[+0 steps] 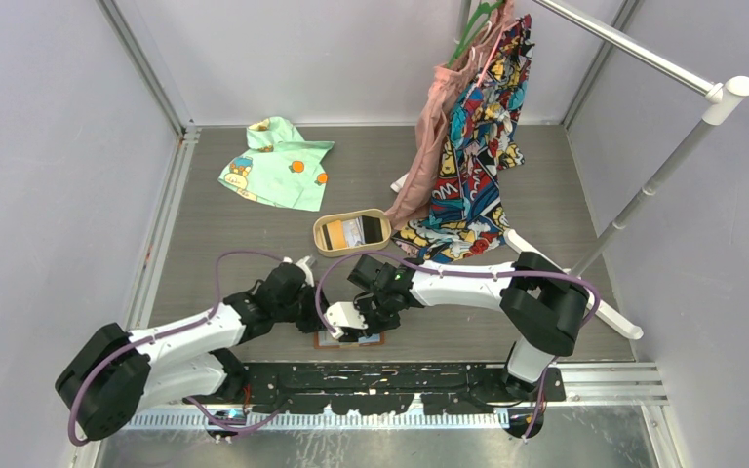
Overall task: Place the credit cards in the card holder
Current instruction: Insert the credit card into the card holder.
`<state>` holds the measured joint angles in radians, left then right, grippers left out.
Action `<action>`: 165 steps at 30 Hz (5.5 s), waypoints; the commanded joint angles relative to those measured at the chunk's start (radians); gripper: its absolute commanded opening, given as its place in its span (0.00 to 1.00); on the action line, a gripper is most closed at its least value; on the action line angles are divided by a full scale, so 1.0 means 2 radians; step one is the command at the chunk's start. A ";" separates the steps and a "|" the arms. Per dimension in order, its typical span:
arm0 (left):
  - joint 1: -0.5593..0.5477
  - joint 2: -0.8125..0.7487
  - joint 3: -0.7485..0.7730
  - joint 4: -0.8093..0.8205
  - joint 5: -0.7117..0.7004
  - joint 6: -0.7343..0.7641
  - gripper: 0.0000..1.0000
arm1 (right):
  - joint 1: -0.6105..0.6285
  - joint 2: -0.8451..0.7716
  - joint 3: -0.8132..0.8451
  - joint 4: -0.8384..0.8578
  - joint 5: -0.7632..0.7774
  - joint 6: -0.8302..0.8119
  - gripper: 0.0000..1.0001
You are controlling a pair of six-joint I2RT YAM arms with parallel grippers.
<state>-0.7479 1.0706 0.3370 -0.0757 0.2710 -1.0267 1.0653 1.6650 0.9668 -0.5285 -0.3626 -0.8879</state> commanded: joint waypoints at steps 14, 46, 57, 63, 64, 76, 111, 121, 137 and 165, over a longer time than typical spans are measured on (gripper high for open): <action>-0.021 -0.072 -0.046 0.025 -0.103 -0.013 0.00 | 0.004 0.006 0.007 -0.014 0.011 -0.004 0.24; -0.062 -0.030 -0.020 -0.006 -0.083 -0.058 0.00 | 0.007 0.001 0.008 -0.015 0.011 -0.004 0.24; -0.062 -0.007 -0.016 0.000 -0.067 -0.069 0.00 | 0.014 0.005 0.006 -0.009 0.022 -0.002 0.24; -0.062 0.034 -0.009 0.033 -0.055 -0.064 0.00 | 0.014 0.003 0.007 -0.008 0.026 -0.001 0.25; -0.062 0.036 -0.008 0.035 -0.054 -0.063 0.00 | 0.014 0.003 0.007 -0.007 0.026 0.000 0.25; -0.057 0.039 -0.012 0.042 -0.060 -0.058 0.00 | 0.012 -0.026 0.026 -0.012 -0.020 0.040 0.29; -0.056 0.003 0.014 -0.011 -0.080 -0.043 0.40 | -0.072 -0.054 0.020 0.088 -0.194 0.241 0.26; -0.056 0.019 0.018 -0.011 -0.079 -0.035 0.39 | -0.114 -0.013 0.001 0.175 -0.167 0.380 0.15; -0.056 0.044 0.025 0.003 -0.065 -0.026 0.37 | -0.128 0.037 0.002 0.236 -0.203 0.512 0.13; -0.056 0.049 0.019 0.019 -0.059 -0.024 0.42 | -0.129 0.086 0.005 0.297 -0.189 0.631 0.59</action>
<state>-0.8616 1.1500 0.3847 -0.0116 0.1726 -1.1126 0.7925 1.8412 0.9424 0.0307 -0.7483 0.3500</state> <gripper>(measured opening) 0.413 0.578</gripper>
